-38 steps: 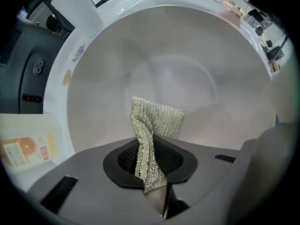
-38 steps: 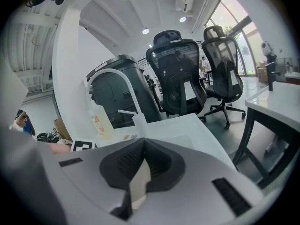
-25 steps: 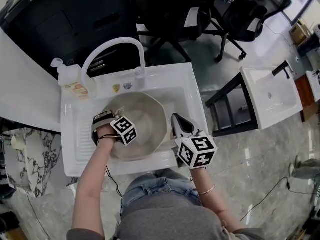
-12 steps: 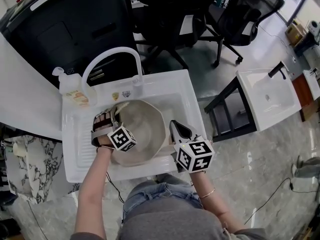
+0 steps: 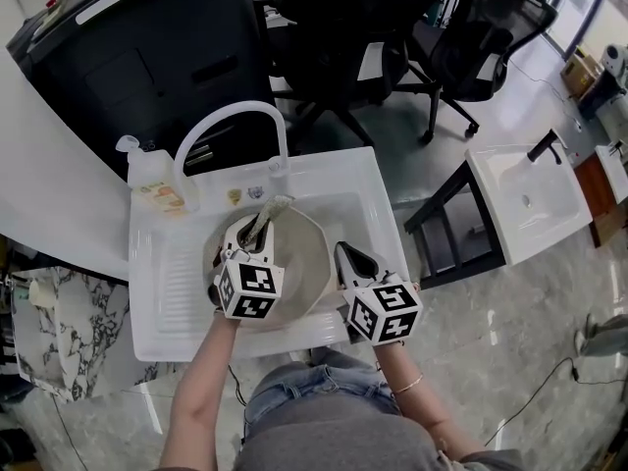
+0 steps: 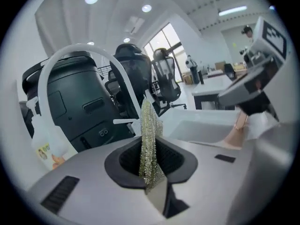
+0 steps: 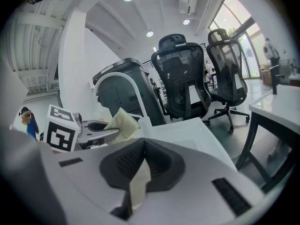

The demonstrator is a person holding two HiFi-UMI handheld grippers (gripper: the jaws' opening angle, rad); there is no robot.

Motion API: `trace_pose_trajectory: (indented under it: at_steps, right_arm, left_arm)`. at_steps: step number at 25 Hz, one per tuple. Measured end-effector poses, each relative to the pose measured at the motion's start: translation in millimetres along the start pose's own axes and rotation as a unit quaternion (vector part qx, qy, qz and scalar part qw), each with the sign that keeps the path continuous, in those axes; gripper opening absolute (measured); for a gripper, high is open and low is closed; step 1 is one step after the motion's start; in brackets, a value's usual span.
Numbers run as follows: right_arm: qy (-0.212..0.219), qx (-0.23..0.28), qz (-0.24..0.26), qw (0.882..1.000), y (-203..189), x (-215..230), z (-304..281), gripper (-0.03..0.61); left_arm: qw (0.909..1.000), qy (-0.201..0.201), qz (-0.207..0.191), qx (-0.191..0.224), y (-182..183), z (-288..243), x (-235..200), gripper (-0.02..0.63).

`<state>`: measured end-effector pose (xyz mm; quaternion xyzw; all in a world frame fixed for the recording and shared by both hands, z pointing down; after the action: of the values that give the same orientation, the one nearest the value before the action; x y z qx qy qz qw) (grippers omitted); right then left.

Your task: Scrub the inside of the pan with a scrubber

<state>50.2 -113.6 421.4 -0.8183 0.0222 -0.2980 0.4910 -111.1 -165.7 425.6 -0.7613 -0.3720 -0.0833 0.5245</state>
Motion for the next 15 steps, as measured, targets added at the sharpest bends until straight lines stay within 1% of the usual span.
trace_pose_trajectory:
  at_steps: [3, 6, 10, 15]
  right_arm:
    - [0.007, 0.009, 0.002, 1.000, 2, -7, 0, 0.011]
    - [0.016, 0.013, 0.008, 1.000, 3, -16, 1, 0.011]
    - [0.028, 0.013, 0.017, 0.999, 0, -29, 0, 0.011]
    - [0.053, 0.014, 0.030, 0.998, -3, -49, -3, 0.011]
  left_arm:
    - [0.9975, -0.009, 0.062, 0.032, 10, 16, 1, 0.067]
    - [0.9929, -0.007, 0.110, 0.045, 10, 32, -1, 0.067]
    - [0.9791, -0.014, 0.189, 0.075, 5, 50, -1, 0.067]
    - [0.9645, -0.023, 0.241, 0.105, 1, 71, 2, 0.067]
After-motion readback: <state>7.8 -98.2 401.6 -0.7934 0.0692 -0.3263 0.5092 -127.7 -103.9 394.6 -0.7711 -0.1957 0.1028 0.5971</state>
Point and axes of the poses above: the fingertips, and each gripper's own axes: z backward along the fingers, x to its right, y out of its top, the point moved 3 cm from there along z, backward along the fingers, and after that the axes turned 11 degrees about -z, right-handed, at the moved point
